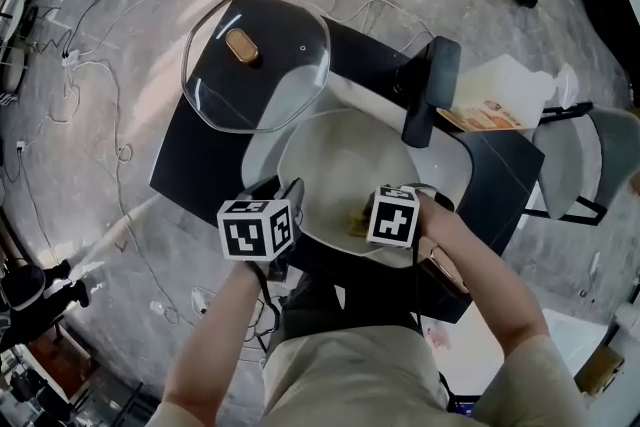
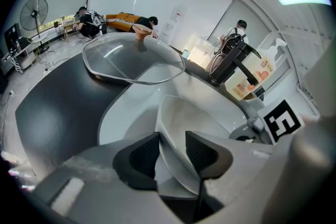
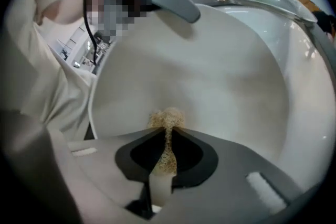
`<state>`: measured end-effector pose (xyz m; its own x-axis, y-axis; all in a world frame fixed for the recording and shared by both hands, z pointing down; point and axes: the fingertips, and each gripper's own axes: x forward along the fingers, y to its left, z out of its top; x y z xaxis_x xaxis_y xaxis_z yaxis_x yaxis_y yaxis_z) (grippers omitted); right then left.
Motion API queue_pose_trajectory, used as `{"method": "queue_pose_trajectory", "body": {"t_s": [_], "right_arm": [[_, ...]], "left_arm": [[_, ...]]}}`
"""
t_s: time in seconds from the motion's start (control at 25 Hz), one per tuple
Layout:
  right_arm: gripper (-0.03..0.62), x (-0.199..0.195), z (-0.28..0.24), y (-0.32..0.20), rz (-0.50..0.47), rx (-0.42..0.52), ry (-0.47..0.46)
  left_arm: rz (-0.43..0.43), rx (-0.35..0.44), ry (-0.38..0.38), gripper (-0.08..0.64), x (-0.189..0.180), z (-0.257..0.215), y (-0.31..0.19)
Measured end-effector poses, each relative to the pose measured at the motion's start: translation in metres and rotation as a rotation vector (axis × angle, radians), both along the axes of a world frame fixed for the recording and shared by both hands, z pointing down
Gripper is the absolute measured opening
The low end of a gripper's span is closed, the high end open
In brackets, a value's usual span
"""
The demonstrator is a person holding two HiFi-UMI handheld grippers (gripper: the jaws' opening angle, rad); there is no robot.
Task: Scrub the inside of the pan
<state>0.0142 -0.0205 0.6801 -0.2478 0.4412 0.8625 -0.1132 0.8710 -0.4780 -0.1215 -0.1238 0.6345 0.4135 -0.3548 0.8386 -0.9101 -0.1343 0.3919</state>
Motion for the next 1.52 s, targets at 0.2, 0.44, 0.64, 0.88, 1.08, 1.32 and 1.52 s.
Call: {"method": "queue_pose_trajectory", "body": {"t_s": [0.2, 0.44, 0.64, 0.88, 1.08, 1.32, 1.52], "right_arm": [[0.043, -0.054, -0.020, -0.002, 0.101, -0.037, -0.194], [0.044, -0.094, -0.018, -0.031, 0.170, 0.063, -0.241], [0.044, -0.109, -0.002, -0.068, 0.241, 0.274, -0.229], [0.044, -0.092, 0.034, -0.112, 0.217, 0.497, -0.115], [0.043, -0.064, 0.055, -0.129, 0.265, 0.547, -0.030], [0.043, -0.007, 0.070, -0.123, 0.254, 0.551, 0.148], [0.043, 0.020, 0.063, -0.089, 0.226, 0.402, 0.174]], "left_arm": [[-0.023, 0.015, -0.019, 0.163, 0.001, 0.000, 0.000], [-0.067, 0.000, 0.010, 0.159, -0.001, 0.002, -0.001], [-0.049, -0.007, 0.015, 0.150, -0.002, 0.002, -0.002], [-0.008, -0.021, 0.019, 0.150, -0.001, 0.003, 0.001], [-0.022, -0.017, -0.002, 0.150, -0.003, 0.006, -0.001], [-0.006, -0.007, 0.002, 0.160, 0.001, 0.005, -0.002], [-0.007, 0.000, 0.006, 0.164, 0.003, 0.005, -0.002]]}}
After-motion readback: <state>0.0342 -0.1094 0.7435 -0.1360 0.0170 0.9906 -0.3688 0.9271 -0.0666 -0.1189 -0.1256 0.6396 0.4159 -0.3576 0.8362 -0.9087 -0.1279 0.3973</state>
